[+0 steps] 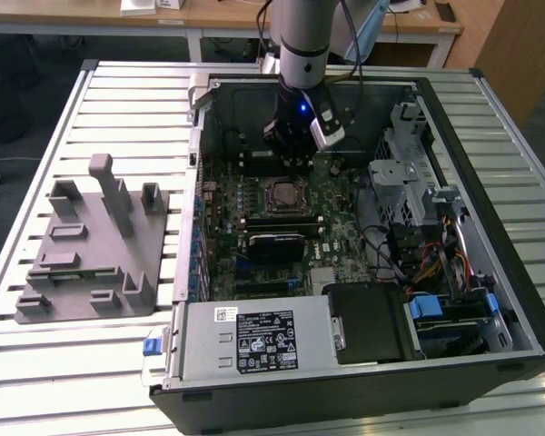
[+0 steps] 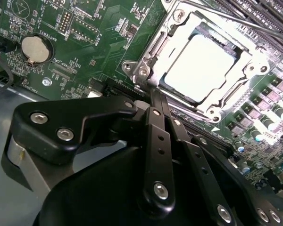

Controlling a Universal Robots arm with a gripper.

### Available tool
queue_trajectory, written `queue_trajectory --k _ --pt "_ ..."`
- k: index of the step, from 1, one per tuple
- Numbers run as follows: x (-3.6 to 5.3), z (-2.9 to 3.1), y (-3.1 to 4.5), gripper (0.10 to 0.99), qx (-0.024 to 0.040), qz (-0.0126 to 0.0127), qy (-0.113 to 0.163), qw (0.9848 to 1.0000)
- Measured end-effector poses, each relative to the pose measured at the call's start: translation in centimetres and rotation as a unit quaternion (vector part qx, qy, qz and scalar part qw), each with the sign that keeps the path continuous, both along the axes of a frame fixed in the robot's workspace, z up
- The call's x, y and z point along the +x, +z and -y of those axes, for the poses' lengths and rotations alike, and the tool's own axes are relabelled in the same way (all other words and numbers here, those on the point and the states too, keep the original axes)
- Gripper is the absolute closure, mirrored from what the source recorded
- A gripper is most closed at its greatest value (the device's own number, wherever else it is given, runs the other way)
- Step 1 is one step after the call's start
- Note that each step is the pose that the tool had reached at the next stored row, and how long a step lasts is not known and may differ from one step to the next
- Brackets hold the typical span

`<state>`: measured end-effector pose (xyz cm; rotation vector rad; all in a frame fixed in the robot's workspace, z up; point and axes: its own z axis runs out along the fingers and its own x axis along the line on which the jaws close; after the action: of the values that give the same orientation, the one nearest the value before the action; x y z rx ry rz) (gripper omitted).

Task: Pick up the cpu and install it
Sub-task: 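Install the first cpu locking lever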

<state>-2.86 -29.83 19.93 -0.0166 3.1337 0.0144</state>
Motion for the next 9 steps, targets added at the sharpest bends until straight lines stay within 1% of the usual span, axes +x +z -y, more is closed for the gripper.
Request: queue_trajectory --k 3,9 --pt "-0.01 0.01 -0.11 0.973 -0.0020 -0.0006 0.000 1.0000" --pt "-0.01 0.00 -0.23 0.973 -0.0028 -0.0007 0.000 1.0000"
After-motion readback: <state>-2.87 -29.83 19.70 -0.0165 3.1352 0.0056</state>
